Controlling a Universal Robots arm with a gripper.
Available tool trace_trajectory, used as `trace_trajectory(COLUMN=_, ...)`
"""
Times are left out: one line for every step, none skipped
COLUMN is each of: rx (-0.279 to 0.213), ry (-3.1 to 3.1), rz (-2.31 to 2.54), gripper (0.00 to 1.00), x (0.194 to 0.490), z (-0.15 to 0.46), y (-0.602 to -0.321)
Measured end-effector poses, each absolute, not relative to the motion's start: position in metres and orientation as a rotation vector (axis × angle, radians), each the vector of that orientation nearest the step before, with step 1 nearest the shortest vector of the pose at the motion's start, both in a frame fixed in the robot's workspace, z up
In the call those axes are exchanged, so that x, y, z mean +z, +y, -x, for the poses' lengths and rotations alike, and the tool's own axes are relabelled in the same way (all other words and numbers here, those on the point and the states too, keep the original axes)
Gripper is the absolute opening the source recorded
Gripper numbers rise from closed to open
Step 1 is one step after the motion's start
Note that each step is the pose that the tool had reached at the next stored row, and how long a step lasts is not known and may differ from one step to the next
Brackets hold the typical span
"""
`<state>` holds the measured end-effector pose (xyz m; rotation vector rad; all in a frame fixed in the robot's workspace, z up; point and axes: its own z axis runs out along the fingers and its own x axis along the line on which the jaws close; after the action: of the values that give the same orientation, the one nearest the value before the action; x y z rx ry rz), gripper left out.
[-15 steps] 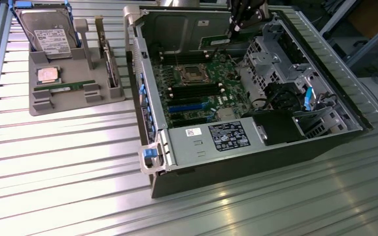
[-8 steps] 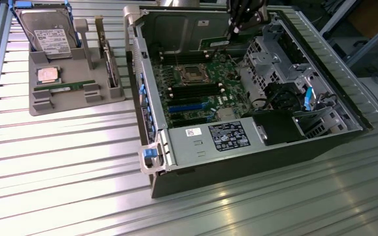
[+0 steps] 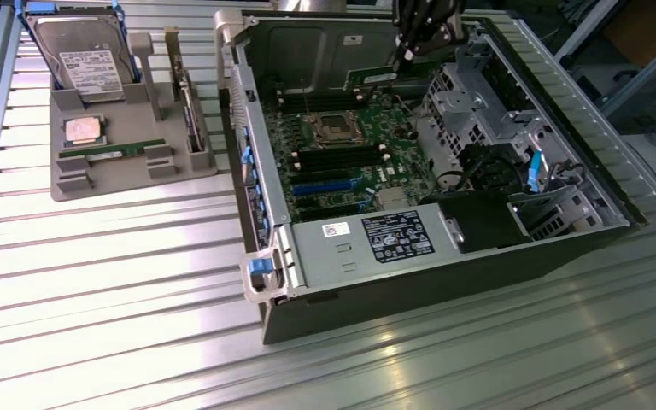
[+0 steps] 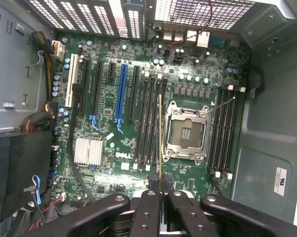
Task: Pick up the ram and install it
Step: 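Insert the ram into the slot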
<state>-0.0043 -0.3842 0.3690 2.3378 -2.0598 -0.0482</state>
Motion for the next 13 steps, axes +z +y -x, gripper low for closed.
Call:
trace_trajectory(rx=-0.048, ry=-2.06, rz=-2.338, gripper=0.12, x=0.3686, z=0.0043, y=-0.3842)
trace_trajectory(rx=-0.048, ry=-2.06, rz=-2.338, gripper=0.12, x=0.3683, z=0.0043, y=-0.3842)
trace_trajectory(rx=-0.048, ry=-2.06, rz=-2.338, gripper=0.12, x=0.3678, z=0.0043, y=-0.3842)
trace_trajectory(rx=-0.048, ry=-2.06, rz=-2.338, gripper=0.12, x=0.3673, z=0.0043, y=-0.3842)
trace_trajectory(rx=-0.048, ry=-2.06, rz=-2.338, gripper=0.12, x=0.3669, z=0.0043, y=-0.3842)
trace_trajectory(rx=-0.048, ry=-2.06, rz=-2.338, gripper=0.12, x=0.3664, z=0.0043, y=-0.3842)
trace_trajectory(rx=-0.048, ry=-2.06, rz=-2.338, gripper=0.12, x=0.3661, z=0.0043, y=-0.3842)
trace_trajectory(rx=-0.048, ry=-2.06, rz=-2.338, gripper=0.12, x=0.3657, z=0.0043, y=-0.3842)
trace_trajectory(rx=-0.048, ry=-2.06, rz=-2.338, gripper=0.12, x=0.3654, z=0.0044, y=-0.3842)
trace_trajectory(rx=-0.048, ry=-2.06, rz=-2.338, gripper=0.12, x=0.365, z=0.0043, y=-0.3842)
trace_trajectory(rx=-0.048, ry=-2.06, rz=-2.338, gripper=0.12, x=0.3647, z=0.0043, y=-0.3842)
trace_trajectory(rx=-0.048, ry=-2.06, rz=-2.338, gripper=0.12, x=0.364, z=0.0043, y=-0.3842)
trace_trajectory(rx=-0.048, ry=-2.06, rz=-2.338, gripper=0.12, x=0.3638, z=0.0043, y=-0.3842)
